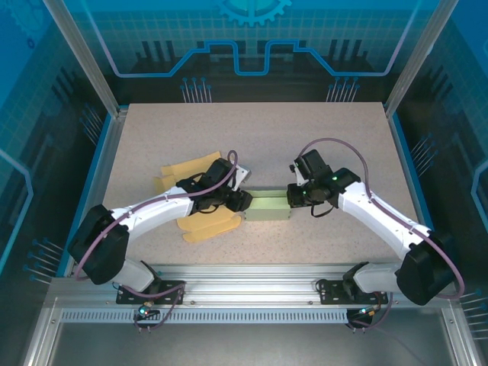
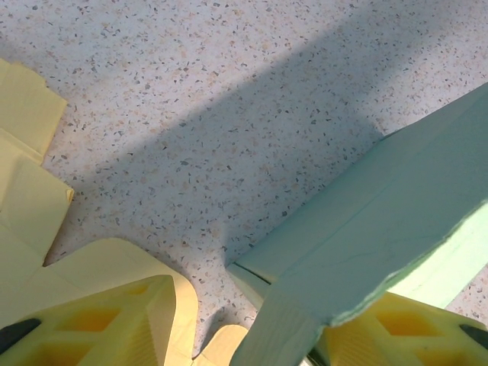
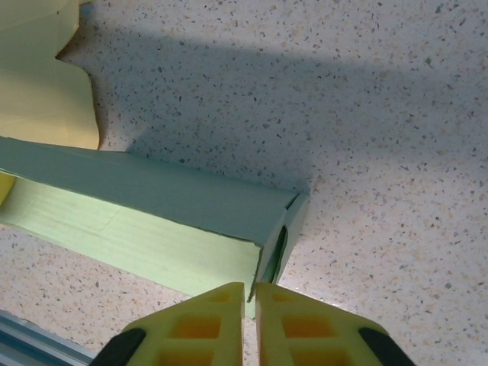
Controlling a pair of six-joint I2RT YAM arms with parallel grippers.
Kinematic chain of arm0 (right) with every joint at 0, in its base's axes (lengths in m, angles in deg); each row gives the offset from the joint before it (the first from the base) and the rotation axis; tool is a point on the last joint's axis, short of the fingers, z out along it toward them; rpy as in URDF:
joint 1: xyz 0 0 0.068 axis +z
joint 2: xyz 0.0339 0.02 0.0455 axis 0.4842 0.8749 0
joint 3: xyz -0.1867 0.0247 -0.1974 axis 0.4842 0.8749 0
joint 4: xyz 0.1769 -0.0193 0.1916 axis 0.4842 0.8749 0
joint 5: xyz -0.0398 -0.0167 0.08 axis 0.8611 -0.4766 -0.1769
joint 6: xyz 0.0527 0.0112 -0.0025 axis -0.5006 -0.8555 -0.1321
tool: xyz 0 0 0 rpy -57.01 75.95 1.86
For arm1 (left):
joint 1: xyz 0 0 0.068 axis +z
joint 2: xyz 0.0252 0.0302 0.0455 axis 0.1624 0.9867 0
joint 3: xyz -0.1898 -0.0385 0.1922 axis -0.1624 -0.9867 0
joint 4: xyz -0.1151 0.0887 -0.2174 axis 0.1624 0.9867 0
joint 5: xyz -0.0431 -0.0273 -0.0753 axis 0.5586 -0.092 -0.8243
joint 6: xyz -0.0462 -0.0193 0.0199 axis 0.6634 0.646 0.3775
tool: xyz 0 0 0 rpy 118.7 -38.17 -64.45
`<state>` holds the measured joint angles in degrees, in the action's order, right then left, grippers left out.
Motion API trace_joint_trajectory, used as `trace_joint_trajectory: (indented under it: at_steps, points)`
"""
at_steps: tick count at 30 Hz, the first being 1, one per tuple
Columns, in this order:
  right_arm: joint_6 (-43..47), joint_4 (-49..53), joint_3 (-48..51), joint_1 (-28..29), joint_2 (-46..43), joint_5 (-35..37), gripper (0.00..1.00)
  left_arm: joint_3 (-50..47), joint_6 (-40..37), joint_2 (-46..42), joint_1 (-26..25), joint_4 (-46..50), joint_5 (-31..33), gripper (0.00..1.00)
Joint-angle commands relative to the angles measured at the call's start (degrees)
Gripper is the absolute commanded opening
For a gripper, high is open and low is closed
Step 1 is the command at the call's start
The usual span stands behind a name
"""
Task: Fold the paper box
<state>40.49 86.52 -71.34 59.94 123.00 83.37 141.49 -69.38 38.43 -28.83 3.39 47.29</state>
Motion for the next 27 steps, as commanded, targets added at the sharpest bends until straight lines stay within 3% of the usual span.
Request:
trace_joint_trajectory:
  at_steps: [1,15,27]
  points:
    - [-0.16,-0.24,-0.02,1.34,0.87,-1.09,0.07,0.89,-1.11,1.17,-0.76,2.37,0.68,0.54]
    - [-0.03,3.08,-0.24,1.53,1.36,3.92,0.04,1.46,-0.75,-1.27,-0.82,2.94,1.68,0.56]
    - [0.21,2.37,-0.44,1.64,1.94,3.40,0.04,1.70,-0.35,-5.84,-0.80,8.67,2.77,0.56]
